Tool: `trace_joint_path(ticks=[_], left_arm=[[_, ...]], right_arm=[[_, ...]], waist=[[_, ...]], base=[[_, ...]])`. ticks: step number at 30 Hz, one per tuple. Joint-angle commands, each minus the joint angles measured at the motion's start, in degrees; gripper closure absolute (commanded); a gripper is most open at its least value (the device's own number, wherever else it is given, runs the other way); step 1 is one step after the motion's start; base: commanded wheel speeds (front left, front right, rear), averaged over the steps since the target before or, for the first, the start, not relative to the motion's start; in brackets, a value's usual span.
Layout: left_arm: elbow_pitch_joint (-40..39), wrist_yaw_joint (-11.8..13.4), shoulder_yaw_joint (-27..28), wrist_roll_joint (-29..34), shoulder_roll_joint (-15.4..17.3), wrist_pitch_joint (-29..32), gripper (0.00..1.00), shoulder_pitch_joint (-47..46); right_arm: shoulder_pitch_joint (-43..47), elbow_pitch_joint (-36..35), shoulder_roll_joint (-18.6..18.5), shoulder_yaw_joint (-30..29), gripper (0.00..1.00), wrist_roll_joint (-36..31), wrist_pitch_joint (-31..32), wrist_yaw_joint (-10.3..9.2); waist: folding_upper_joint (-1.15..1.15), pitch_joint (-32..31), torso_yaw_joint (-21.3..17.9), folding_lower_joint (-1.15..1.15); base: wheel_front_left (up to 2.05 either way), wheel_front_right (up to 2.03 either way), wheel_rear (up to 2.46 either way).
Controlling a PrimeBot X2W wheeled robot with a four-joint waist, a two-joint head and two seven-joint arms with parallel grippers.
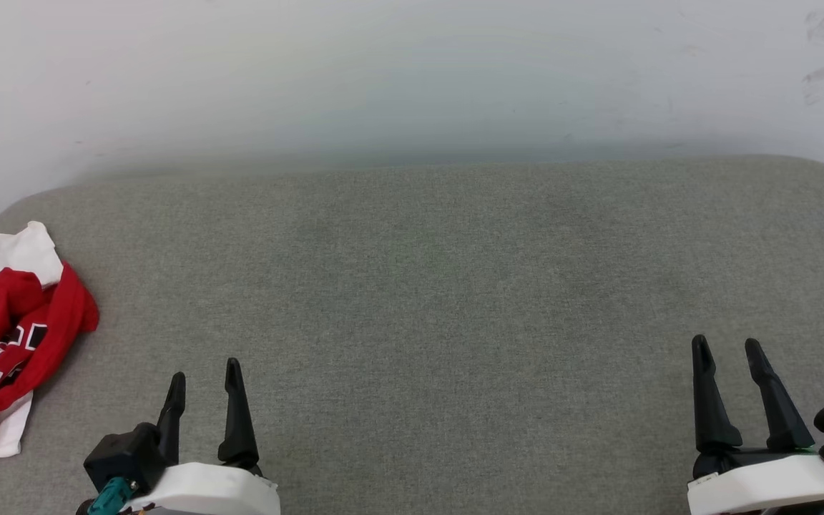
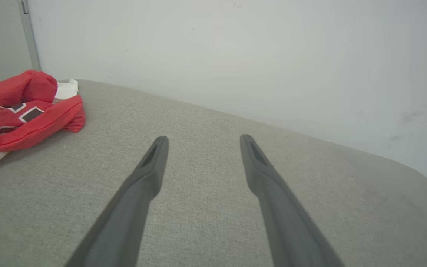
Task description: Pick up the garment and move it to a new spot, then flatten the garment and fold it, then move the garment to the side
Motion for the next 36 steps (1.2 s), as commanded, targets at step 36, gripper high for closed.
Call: trace_joint_path(ticks=[36], left_arm=[[1.6,-1.8,-0.7,13.6,-0.3,-4.4,0.00,2.6]], right_arm=[[3.3,-1.3,-0.1,0.7,0.00,-11.4,-4.4,-0.01]], waist=[[0.00,-0.4,0.0,0.00]], base=[[0.00,0.00,0.00]])
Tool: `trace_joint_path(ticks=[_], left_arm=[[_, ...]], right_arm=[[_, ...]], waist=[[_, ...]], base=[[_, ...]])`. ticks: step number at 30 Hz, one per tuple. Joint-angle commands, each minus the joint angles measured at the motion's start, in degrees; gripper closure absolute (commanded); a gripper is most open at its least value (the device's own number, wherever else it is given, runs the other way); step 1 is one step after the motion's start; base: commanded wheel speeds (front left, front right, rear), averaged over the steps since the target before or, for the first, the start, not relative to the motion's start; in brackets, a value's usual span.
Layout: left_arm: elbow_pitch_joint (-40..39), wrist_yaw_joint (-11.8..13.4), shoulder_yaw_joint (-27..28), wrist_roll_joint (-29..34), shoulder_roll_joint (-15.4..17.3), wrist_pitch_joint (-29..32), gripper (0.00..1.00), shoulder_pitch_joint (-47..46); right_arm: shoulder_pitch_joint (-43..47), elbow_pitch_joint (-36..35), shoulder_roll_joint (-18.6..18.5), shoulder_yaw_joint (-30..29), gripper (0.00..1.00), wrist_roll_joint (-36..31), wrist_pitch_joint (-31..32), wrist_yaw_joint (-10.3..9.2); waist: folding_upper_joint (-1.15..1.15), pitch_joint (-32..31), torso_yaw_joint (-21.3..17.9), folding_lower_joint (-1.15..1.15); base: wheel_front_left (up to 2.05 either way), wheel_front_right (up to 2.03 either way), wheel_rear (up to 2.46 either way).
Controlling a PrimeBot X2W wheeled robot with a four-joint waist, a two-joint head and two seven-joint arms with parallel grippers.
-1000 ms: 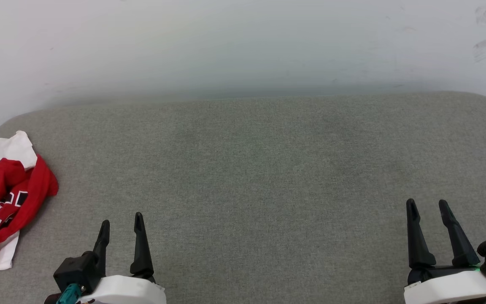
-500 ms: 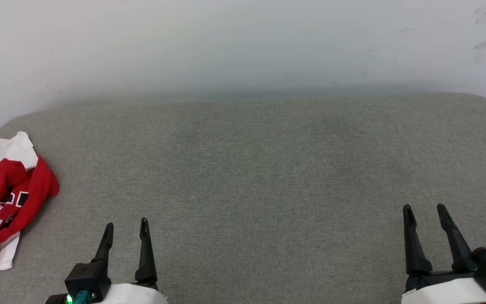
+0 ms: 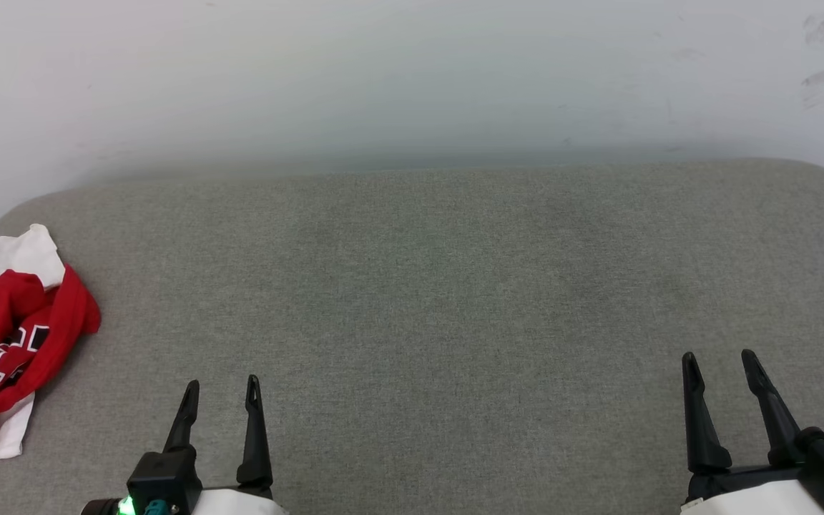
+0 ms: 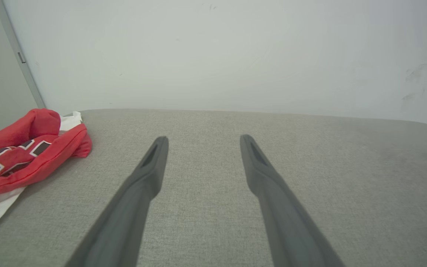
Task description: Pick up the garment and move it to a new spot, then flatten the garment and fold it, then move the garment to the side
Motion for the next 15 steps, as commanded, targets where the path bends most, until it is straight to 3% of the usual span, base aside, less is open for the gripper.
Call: trace_joint_path(ticks=[1,15], left_arm=[[-0.1,0.3,-0.1,1.1,-0.1,-0.4,0.00,0.7],[0.6,0.4,0.1,0.2,-0.1,-0.7,0.00,0.8]], right_arm=[[0.8,-0.5,0.0,0.1,0.00,-0.9,-0.4,-0.02],[1.0,0.6,0.0,-0.1,0.00,2.0,-0.6,-0.02]], waist=[[0.00,0.0,0.0,0.00],[0.00,-0.1,-0.2,0.00]], base=[[0.00,0.00,0.00],[0.00,0.00,0.00]])
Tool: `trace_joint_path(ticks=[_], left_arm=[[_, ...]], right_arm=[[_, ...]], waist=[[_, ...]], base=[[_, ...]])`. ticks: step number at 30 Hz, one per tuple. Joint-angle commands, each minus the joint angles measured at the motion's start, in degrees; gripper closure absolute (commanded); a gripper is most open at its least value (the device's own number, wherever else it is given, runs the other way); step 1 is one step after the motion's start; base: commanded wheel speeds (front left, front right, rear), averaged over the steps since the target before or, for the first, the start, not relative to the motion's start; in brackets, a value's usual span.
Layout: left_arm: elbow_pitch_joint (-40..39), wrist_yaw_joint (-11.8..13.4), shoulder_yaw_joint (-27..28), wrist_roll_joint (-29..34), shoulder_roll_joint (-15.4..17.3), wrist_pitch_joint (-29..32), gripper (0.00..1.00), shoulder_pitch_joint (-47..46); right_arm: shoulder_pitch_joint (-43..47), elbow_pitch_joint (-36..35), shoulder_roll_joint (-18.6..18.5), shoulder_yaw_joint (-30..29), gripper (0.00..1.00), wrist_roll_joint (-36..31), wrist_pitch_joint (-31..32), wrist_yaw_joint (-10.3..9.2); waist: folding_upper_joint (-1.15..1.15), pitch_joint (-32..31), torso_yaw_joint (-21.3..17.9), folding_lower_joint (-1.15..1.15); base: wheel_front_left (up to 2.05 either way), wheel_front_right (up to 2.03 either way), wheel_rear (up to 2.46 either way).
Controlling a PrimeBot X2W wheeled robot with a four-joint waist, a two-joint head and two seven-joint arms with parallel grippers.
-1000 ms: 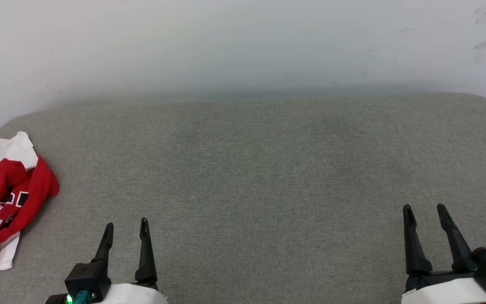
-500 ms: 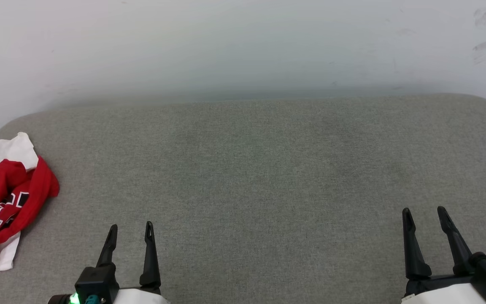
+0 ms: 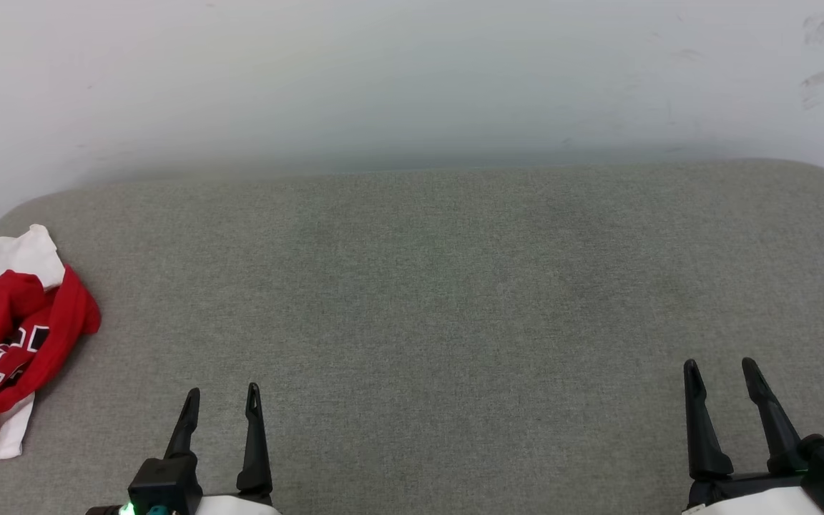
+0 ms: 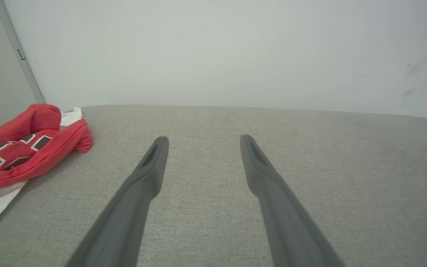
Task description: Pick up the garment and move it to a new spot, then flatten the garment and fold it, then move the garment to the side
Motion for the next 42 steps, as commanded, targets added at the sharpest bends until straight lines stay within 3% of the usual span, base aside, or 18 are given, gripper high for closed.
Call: trace_joint_path(ticks=[1,13,20,42], left_arm=[[0.2,0.0,0.0,-0.2,-0.1,-0.2,0.00,0.0],[0.6,-0.4,0.3,-0.5,-0.1,-0.2,0.00,-0.5],[0.6,-0.1,1.2,-0.7,-0.1,-0.2,0.00,-0.9],[-0.4,2.0,3.6,-1.5,-0.1,-0.2,0.00,-0.1]], right_arm=[[0.3,0.2,0.0,0.0,0.00,0.5,-0.1,-0.02],[0.6,0.5,0.0,0.2,0.00,0.6,-0.1,-0.02],[0.9,-0.3,0.0,0.4,0.00,-0.2,-0.1,-0.02],[1.7,-1.6,0.0,2.1,0.00,-2.6,-0.1,-0.02]], waist=[[0.00,0.0,0.0,0.00],[0.00,-0.3,0.4,0.00],[0.00,-0.1,2.6,0.00],[0.00,0.5,18.2,0.00]], base=[[0.00,0.00,0.00],[0.00,0.00,0.00],[0.00,0.00,0.00],[0.00,0.00,0.00]])
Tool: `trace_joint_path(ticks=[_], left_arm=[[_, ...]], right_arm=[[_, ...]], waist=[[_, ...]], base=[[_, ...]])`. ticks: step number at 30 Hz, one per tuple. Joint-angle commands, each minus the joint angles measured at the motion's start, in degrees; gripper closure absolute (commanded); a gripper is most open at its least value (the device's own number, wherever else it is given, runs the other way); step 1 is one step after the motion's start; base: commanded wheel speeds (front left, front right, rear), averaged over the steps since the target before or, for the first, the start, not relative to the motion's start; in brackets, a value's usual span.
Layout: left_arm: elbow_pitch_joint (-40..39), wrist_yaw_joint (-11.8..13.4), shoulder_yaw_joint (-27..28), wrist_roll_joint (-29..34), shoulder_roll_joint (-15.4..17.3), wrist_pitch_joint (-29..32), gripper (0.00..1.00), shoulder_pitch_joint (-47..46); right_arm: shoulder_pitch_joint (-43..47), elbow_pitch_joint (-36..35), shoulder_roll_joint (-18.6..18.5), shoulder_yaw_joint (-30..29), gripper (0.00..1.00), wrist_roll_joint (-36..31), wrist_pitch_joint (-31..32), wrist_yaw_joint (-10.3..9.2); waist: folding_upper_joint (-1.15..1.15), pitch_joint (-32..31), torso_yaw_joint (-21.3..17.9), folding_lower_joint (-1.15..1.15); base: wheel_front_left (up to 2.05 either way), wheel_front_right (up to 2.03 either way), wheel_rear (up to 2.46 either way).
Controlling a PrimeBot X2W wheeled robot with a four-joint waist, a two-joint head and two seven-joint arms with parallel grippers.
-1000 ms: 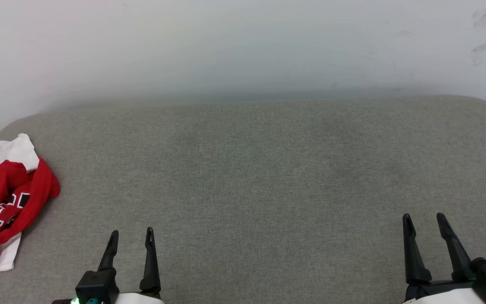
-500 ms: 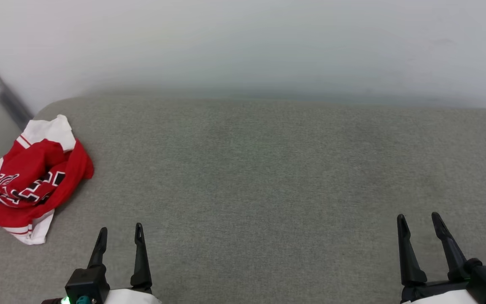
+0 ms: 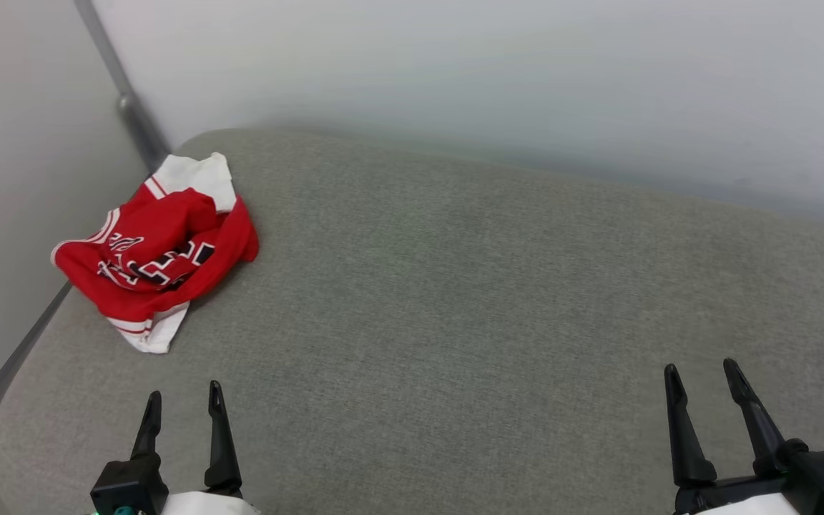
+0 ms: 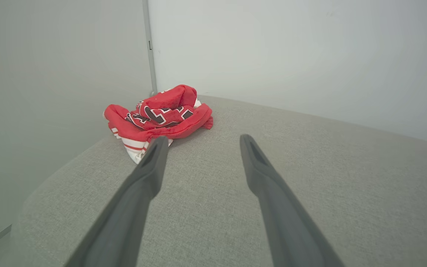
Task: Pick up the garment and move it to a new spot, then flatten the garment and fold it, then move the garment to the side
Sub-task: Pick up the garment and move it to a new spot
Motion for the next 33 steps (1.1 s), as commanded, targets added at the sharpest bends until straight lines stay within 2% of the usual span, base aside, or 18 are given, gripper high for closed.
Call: trace_joint_path(ticks=[1,8,16,22,26,33], left_arm=[[-0.1,0.3,0.2,-0.1,-0.1,-0.2,0.00,-0.1],[-0.5,1.2,1.1,-1.7,-0.1,-0.2,0.00,0.8],[-0.4,0.5,2.1,-1.7,-0.1,-0.2,0.00,1.1],[0.4,0.8,2.9,-1.3,-0.1,-0.2,0.00,1.1],[1.1,0.2,3.9,-1.6,-0.1,-0.2,0.00,-0.6],[4.2,-3.9,10.5,-1.0,1.1,-0.2,0.00,-9.0]], right_arm=[[1.0,-0.2,0.0,0.0,0.00,-0.5,-0.1,-0.02],[1.4,-0.5,0.0,0.5,0.00,-1.2,-0.1,-0.02],[1.5,-0.6,0.0,0.8,0.00,-1.3,-0.1,-0.02],[1.3,-0.4,0.0,1.2,0.00,-1.3,-0.1,-0.02],[1.0,-0.6,0.0,1.2,0.00,-1.8,-0.1,-0.02],[-0.6,-1.5,0.0,0.3,0.00,-4.1,-0.1,-0.02]], waist=[[0.00,0.0,2.2,0.00],[0.00,-0.3,7.0,0.00],[0.00,-0.3,10.3,0.00],[0.00,-0.3,10.5,0.00],[0.00,0.4,9.7,0.00],[0.00,3.8,7.8,0.00]], base=[[0.00,0.00,0.00],[0.00,0.00,0.00],[0.00,0.00,0.00],[0.00,0.00,0.00],[0.00,0.00,0.00],[0.00,0.00,0.00]])
